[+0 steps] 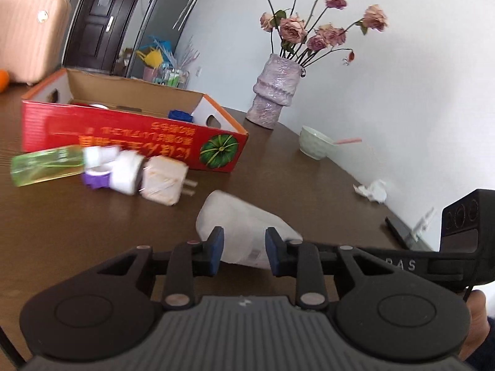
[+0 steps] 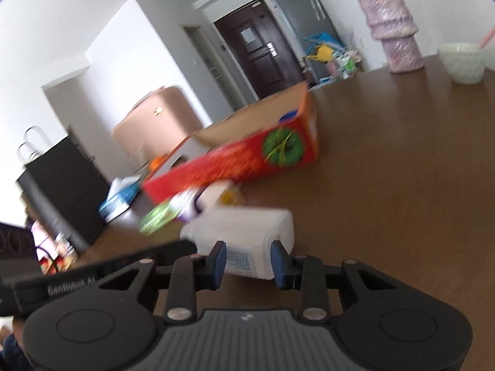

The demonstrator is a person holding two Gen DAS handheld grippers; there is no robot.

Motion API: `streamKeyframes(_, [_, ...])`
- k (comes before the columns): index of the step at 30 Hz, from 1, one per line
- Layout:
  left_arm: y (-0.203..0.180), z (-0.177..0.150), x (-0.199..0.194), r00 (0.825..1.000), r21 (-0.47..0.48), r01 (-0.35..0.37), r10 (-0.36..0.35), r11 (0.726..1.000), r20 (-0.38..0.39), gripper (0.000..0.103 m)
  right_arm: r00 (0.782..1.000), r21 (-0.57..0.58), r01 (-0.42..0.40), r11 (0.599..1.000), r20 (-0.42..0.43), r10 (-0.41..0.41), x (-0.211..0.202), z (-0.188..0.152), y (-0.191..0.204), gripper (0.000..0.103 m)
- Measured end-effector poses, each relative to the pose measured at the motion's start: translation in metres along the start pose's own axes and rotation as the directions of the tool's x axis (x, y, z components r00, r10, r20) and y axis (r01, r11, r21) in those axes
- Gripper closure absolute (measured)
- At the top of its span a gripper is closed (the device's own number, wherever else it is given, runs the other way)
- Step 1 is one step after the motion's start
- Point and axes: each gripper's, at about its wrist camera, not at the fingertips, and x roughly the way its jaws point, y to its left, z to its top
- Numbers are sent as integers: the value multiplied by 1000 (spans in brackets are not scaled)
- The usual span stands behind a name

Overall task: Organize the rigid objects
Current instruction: 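Grasp the white plastic bottle with the left gripper, then carry the white bottle into the red box and release it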

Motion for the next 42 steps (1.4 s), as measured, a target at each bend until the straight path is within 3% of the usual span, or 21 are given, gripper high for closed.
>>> streamKeyframes(6, [24, -21, -30, 997, -69, -53, 49, 996, -58, 73, 995, -50, -85, 995, -54, 82, 9, -15, 23, 69])
streamKeyframes(8, [28, -22, -35, 996, -64, -85, 82, 994, -40, 73, 994, -37, -101, 994, -56, 99, 12, -13, 24, 69])
streamKeyframes(12, [31, -13, -40, 997, -67, -76, 77, 995, 11, 54, 996, -5, -85, 996, -26, 85, 16, -9, 25, 69])
streamKeyframes(14, [34, -8, -36, 998, -77, -61, 63, 995, 22, 50, 997, 3, -74, 997, -14, 74, 19, -5, 25, 69])
streamKeyframes(18, [50, -4, -13, 998, -201, -31, 21, 979, -51, 55, 999, 75, -50, 996, -3, 50, 26, -7, 16, 63])
streamKeyframes(20, [58, -6, -9, 998, -260, 14, -30, 966, -57, 58, 998, 103, -69, 992, -8, 70, 27, -8, 12, 65])
streamKeyframes(28, [55, 0, -26, 999, -275, 32, -33, 961, -1, 62, 995, 72, -96, 993, 28, 94, 22, -4, 21, 75])
streamKeyframes(36, [62, 59, -16, 997, -248, 63, -49, 967, 61, 62, 975, -37, -124, 992, 180, 129, 24, 51, 44, 75])
streamKeyframes(42, [82, 127, 22, 995, -243, 33, -10, 969, 94, 62, 963, -98, -85, 992, 247, 107, 66, 118, 53, 75])
